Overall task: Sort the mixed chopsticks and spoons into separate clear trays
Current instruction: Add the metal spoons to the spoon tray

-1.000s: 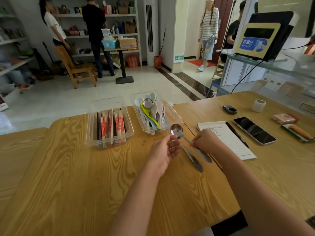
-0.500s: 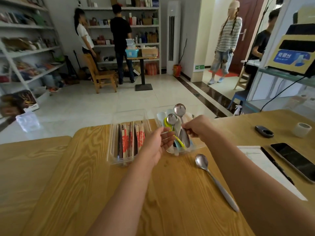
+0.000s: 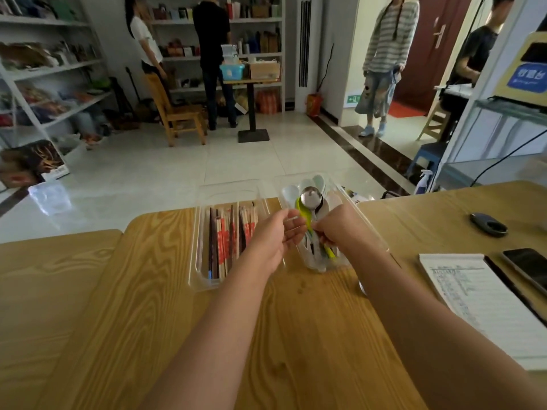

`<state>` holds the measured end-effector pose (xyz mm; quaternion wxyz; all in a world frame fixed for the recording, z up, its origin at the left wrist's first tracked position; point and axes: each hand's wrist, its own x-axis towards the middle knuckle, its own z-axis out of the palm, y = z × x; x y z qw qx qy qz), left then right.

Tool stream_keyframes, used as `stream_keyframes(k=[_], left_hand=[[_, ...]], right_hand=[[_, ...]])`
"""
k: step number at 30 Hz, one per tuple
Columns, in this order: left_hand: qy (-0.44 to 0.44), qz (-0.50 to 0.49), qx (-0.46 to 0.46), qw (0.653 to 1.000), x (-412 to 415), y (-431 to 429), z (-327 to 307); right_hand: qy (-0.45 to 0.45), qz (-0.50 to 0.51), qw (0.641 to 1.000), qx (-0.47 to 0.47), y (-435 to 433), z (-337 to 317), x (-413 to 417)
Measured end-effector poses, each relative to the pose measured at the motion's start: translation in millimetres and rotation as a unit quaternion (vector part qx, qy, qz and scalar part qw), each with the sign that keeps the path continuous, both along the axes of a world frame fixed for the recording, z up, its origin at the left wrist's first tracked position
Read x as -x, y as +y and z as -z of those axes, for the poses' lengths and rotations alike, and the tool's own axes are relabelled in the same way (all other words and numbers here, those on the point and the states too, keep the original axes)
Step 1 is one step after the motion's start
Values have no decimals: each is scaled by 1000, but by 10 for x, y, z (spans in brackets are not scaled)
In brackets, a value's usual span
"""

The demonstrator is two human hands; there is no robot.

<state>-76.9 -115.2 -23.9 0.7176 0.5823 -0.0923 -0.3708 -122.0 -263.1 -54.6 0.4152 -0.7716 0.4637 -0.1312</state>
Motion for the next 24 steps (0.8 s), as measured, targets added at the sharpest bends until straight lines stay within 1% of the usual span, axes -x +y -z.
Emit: stream_keyframes(k=[3, 5, 12, 16, 18, 21, 24], left_hand=[[1, 4, -3, 1000, 24, -28, 36], [4, 3, -6, 1000, 37, -47, 41], [10, 1, -5, 1000, 87, -58, 28], [13, 2, 2, 1000, 154, -46, -31], [14, 3, 7, 1000, 210, -30, -78], [9, 4, 21, 1000, 323, 6, -161], [9, 10, 42, 999, 503, 82, -235]], right_hand=[[30, -22, 997, 68, -16, 7, 4], [46, -24, 994, 94, -5, -12, 6], [49, -31, 995, 76, -4, -36, 41], [-34, -41, 996, 64, 57, -204, 186], [-87, -45, 994, 44, 120, -344, 335], [-166, -43, 985, 8, 211, -508, 586], [-211, -43, 976, -7, 281, -608, 886]])
